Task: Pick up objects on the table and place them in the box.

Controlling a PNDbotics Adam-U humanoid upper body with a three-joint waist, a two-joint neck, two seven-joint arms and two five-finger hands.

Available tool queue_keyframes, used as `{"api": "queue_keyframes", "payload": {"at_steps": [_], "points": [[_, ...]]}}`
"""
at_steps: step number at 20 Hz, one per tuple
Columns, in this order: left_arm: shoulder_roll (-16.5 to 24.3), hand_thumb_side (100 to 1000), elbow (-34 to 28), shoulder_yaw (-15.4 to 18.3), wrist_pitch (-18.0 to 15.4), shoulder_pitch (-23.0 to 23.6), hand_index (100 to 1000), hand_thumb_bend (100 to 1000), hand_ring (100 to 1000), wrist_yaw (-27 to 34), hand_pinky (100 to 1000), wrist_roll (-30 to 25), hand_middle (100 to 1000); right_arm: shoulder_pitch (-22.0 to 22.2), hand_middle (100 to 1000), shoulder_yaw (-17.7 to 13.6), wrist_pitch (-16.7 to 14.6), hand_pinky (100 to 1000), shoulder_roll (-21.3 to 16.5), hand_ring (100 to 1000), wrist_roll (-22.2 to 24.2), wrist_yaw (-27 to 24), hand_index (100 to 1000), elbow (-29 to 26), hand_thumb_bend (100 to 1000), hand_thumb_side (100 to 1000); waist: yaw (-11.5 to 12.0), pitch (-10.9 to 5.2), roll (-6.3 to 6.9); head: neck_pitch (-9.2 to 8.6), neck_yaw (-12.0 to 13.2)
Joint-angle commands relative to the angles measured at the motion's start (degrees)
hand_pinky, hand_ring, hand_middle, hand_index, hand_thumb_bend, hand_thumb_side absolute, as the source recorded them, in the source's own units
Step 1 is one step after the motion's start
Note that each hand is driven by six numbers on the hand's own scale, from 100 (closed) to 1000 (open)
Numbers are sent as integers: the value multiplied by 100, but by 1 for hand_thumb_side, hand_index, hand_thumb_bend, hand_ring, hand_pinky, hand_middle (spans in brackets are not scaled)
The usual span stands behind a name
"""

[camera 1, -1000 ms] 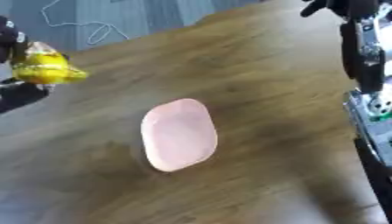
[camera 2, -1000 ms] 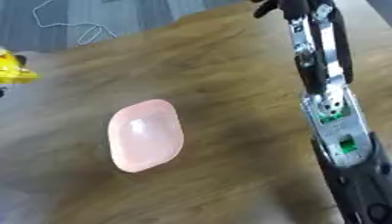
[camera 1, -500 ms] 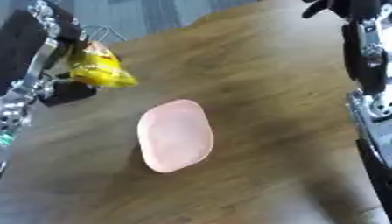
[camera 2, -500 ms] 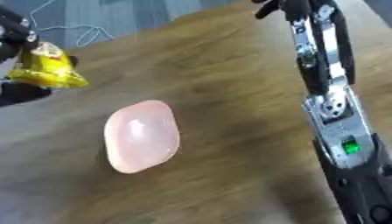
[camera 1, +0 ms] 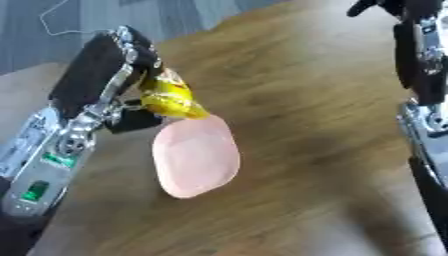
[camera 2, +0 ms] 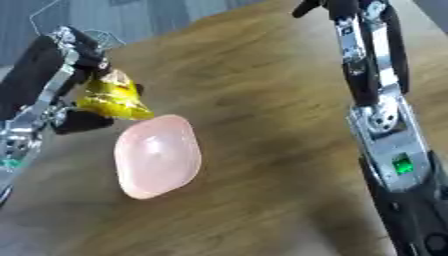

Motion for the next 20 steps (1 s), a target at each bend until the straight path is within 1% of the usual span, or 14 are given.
{"api": "queue_keyframes", "payload": {"at_steps": [1,2,4,7,8,9,10,11,12,14,15,16,18,20], "points": [[-9,100,43,-64,-118,-126,178,245,100,-36,100,-29,100,-98,719,-9,-14,532,-17,644,27,-32,807,-46,100,904,-8,-136,-21,-20,67],[9,100,81,-92,-162,-121,173,246,100,-75,100,-41,100,-95,719,-10,-15,532,-21,644,28,-34,807,-46,100,904,-11,-134,-11,-20,62],[30,100,152,-116,-238,-108,221,197,100,-130,100,-42,126,-87,720,-14,-14,532,-24,644,28,-37,808,-46,100,903,-12,-131,7,-28,53],[47,100,246,-120,-338,-88,305,220,208,-153,100,12,217,-77,720,-18,-15,532,-24,644,30,-38,808,-46,100,903,-12,-126,29,-54,23],[53,100,278,-121,-364,-81,352,227,258,-158,100,19,272,-73,719,-19,-15,532,-24,644,29,-38,808,-46,100,904,-13,-125,33,-60,19],[55,100,304,-120,-388,-78,422,254,319,-160,100,27,348,-71,719,-21,-15,531,-24,644,29,-39,808,-46,100,902,-14,-125,35,-62,18],[60,100,334,-122,-415,-70,466,304,351,-164,100,31,393,-64,719,-23,-15,531,-23,644,27,-39,808,-46,100,902,-19,-122,36,-67,21],[62,126,362,-122,-442,-65,503,344,380,-169,110,37,434,-60,719,-25,-16,531,-23,644,26,-40,808,-46,100,902,-22,-121,36,-69,23],[64,182,394,-124,-474,-59,549,406,424,-181,178,33,478,-57,719,-28,-18,531,-23,644,24,-40,808,-46,100,902,-29,-118,35,-71,27],[64,254,456,-132,-539,-53,614,506,475,-222,255,3,531,-55,719,-30,-23,532,-24,644,21,-41,808,-46,100,902,-38,-113,33,-73,32],[61,268,482,-133,-569,-52,624,526,483,-247,269,-18,539,-55,719,-30,-25,532,-23,645,21,-42,808,-46,100,902,-39,-110,32,-73,33],[61,309,507,-138,-598,-51,663,599,517,-276,319,-45,575,-54,719,-29,-26,532,-22,645,23,-44,809,-46,100,902,-37,-106,30,-76,36],[63,337,553,-137,-642,-47,708,661,563,-340,382,-105,619,-51,719,-29,-27,532,-23,645,27,-45,809,-46,100,901,-30,-100,25,-77,38],[64,329,594,-132,-658,-46,730,693,583,-404,408,-178,643,-51,719,-29,-29,532,-23,645,29,-46,809,-46,100,902,-24,-96,21,-77,39]]}}
